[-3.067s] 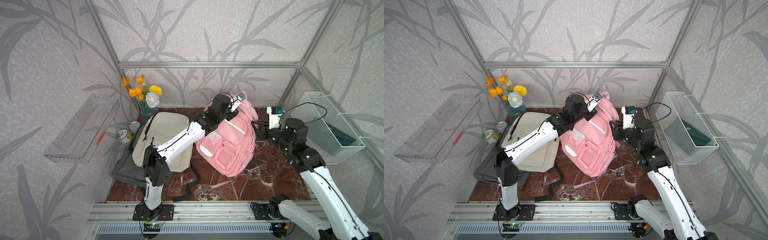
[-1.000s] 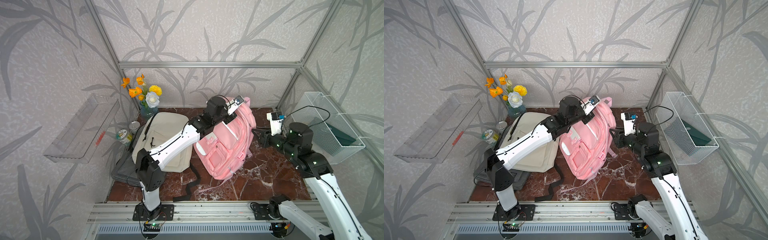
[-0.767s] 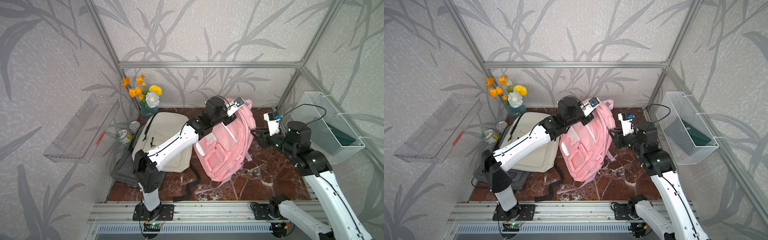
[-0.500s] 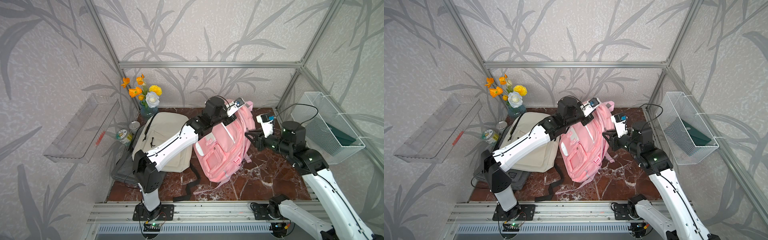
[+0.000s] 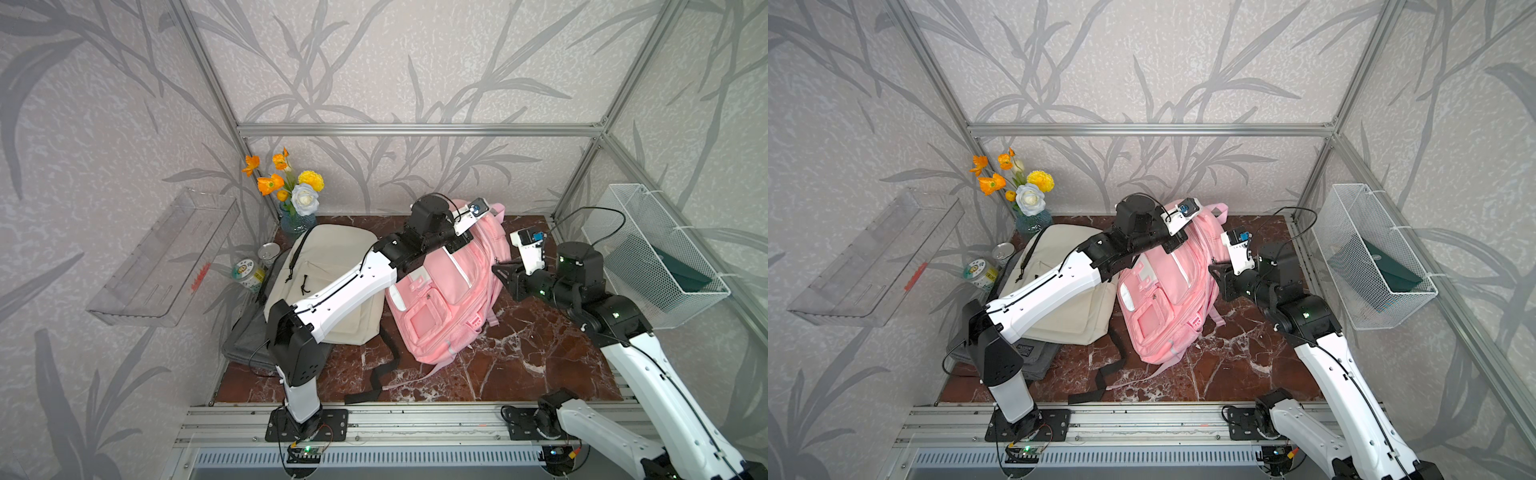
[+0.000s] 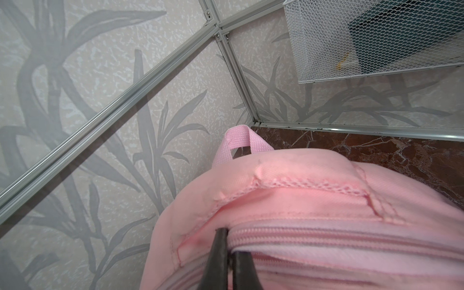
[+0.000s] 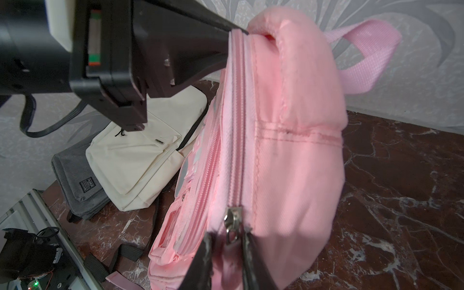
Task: Zip up the backpack
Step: Zip the zipper on the backpack.
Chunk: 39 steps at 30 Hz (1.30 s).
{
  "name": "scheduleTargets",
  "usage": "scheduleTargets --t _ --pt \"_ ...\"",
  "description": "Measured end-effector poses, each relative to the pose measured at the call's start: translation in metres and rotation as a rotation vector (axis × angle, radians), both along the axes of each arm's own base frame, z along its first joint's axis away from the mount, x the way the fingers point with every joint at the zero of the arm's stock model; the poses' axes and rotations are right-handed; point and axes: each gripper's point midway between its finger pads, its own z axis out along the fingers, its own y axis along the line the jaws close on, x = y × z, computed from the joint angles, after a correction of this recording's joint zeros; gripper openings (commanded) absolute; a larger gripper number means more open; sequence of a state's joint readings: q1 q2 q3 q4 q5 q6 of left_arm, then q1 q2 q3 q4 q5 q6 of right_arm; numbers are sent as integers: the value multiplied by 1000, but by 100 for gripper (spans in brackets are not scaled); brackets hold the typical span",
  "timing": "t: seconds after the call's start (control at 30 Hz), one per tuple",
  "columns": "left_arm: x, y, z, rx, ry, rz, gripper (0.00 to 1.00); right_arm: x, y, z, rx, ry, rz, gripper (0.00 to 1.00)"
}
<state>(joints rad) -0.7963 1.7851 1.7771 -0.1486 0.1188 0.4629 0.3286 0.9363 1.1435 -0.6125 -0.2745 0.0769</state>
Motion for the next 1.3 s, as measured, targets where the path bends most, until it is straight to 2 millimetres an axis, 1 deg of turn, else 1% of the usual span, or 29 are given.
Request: scheduleTargets --t 0.07,0.2,0.4,0.53,0.67,0.7,0.77,0.8,0.87,0.97,1.0,1.03,1.1,1.17,1.23,1.3 --pt "0 0 0 1 -1 0 0 0 0 0 1 2 -3 11" --pt "1 1 0 5 -5 4 0 0 -1 -1 3 5 -9 5" --pt "8 7 2 18 -6 28 0 -1 -3 2 6 -3 -16 3" --pt "16 4 -1 31 11 27 0 0 -4 1 12 -8 -30 3" --pt "25 -6 -9 47 30 20 0 2 -7 -2 4 -11 -53 4" --pt "26 -9 -10 51 35 15 0 2 -8 -2 1 -11 -58 6" --pt "28 -13 -13 56 43 6 0 1 -9 -2 -1 -13 -65 13" --pt "28 -13 -14 56 44 5 0 0 -9 -2 -1 -13 -64 14" --pt "33 -9 -13 55 42 24 0 -6 -10 -4 0 -3 -57 16" --pt "49 6 -8 30 26 58 0 -19 -9 -10 2 25 -33 16" --pt "50 9 -8 25 20 59 0 -20 -8 -11 2 31 -27 16" --pt "51 14 -7 21 13 61 0 -21 -7 -11 4 34 -24 18" --pt "44 14 -7 14 4 41 0 -19 -7 -13 3 40 -26 21" --pt "30 9 -5 7 -1 2 0 -17 -7 -15 -1 48 -31 23" --pt "18 2 -2 3 -4 -35 0 -16 -10 -16 -14 46 -46 27" --pt "10 -2 -1 3 -4 -60 0 -16 -14 -14 -27 40 -65 30"
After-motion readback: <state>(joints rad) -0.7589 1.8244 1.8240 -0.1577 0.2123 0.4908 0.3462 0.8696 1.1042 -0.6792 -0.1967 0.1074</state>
